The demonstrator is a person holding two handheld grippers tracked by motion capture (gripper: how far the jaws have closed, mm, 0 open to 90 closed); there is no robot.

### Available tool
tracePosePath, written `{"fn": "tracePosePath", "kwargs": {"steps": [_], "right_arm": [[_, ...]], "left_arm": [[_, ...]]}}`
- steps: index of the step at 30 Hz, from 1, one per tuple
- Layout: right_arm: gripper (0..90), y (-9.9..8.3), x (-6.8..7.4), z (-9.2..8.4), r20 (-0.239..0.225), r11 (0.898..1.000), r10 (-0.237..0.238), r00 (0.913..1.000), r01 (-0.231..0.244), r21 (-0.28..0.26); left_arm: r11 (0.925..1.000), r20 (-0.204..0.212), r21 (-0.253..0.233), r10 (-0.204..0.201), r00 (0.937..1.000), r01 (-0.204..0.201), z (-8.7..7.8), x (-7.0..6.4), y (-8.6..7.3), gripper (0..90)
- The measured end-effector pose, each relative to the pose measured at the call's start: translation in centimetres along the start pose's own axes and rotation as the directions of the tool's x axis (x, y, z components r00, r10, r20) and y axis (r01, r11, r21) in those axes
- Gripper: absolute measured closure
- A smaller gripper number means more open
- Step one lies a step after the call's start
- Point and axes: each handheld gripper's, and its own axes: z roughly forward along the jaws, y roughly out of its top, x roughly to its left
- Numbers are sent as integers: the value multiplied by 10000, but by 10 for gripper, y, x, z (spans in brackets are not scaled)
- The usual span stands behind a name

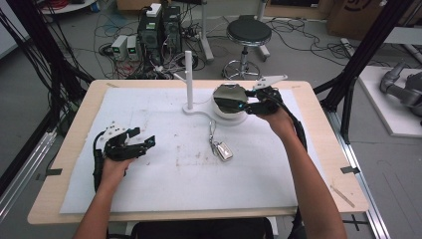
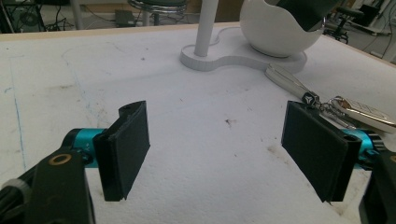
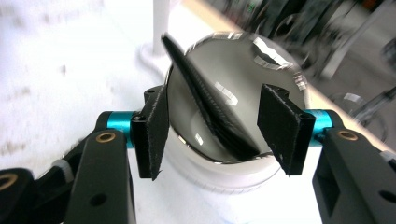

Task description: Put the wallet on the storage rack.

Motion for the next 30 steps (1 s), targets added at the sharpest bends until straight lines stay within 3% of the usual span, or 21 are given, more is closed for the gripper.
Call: {"fn": "tracePosePath", "kwargs": {"steps": [3,4,6,7,10,11,15,19,23,30], "right_arm": [[409,-6,-3,-11,-317,9961,806,9962,-794,382],[409,-8,-4,-13,-340,9958,864,9957,-852,344],[414,-18,-2,-24,-196,9949,949,9953,-955,-311],[407,-22,0,-28,-203,9940,1059,9942,-1064,-260],[384,-36,5,-41,170,9914,1228,9923,-1219,-477],[362,-43,7,-47,552,9909,1278,9903,-1251,-490],[301,-67,14,-62,1321,9862,1652,9774,-1627,-289],[298,-85,25,-69,1418,9818,1898,9715,-1878,-273],[284,-101,35,-68,1765,9833,1820,9673,-1792,-315],[264,-109,33,-67,1697,9803,1976,9655,-1959,-267]], "left_arm": [[10000,3,12,33,10000,-33,0,0,0,234],[10000,-8,3,51,10000,-51,0,-1,0,234],[10000,17,-18,9,10000,-9,0,-1,0,234],[10000,20,-19,27,10000,-27,0,-1,1,234],[10000,42,-55,55,10000,-55,0,-1,1,234],[10000,40,-80,41,10000,-41,-1,-2,1,234],[9996,200,-281,-14,9998,19,-1,-3,1,234],[9989,264,-437,-130,9996,141,-2,-4,2,234],[9985,239,-523,-173,9996,185,-3,-5,2,233],[9986,109,-505,-137,9998,142,-6,-5,1,233]]}}
